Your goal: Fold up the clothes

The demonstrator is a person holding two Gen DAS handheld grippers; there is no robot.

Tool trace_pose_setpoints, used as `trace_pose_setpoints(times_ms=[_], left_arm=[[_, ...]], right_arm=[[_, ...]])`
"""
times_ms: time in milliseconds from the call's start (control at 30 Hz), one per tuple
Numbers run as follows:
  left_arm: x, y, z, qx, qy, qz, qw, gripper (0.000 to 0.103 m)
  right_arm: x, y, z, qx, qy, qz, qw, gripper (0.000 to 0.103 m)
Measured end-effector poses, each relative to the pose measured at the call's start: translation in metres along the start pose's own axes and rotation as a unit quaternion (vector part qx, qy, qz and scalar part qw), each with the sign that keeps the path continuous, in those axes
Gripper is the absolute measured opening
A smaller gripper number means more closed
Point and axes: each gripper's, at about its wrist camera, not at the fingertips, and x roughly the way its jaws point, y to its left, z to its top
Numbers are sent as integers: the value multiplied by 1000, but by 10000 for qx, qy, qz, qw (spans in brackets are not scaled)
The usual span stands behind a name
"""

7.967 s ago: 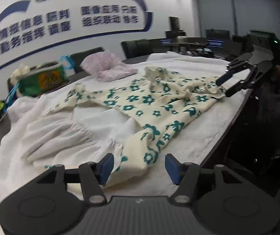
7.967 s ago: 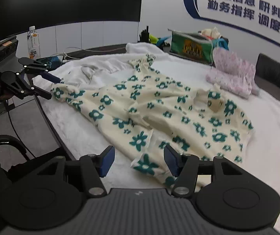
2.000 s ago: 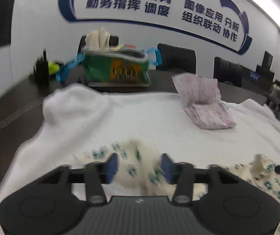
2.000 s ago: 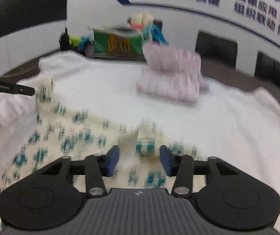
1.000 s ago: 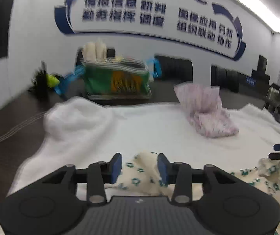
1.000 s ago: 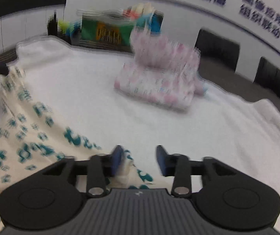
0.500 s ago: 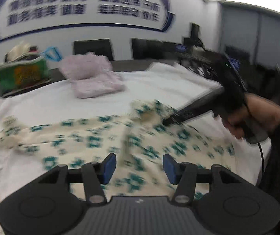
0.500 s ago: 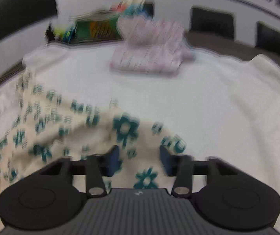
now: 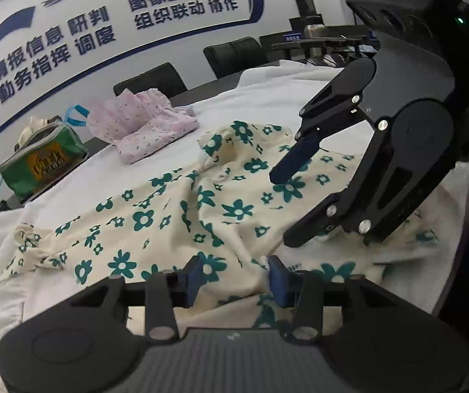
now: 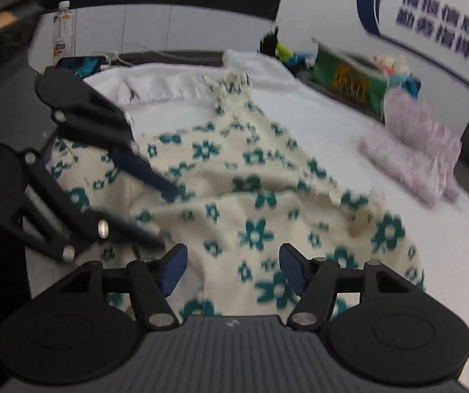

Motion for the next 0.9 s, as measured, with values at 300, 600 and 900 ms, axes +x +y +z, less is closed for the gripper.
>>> trace_pose_setpoints(times_ms=[300,600,900], left_arm=[[24,-42,18,986,-230,1144,9883,50],[32,-46,6,456,-322,1682,9842,3],[30,-62,4,659,-458,1808,9802,9]], right_arm=[[-23,-3,1,257,-508,132,9983,3],[-33,-8,-5,249,-207,189,9993,6],[4,-66,43,578,-306,707,9953,39]])
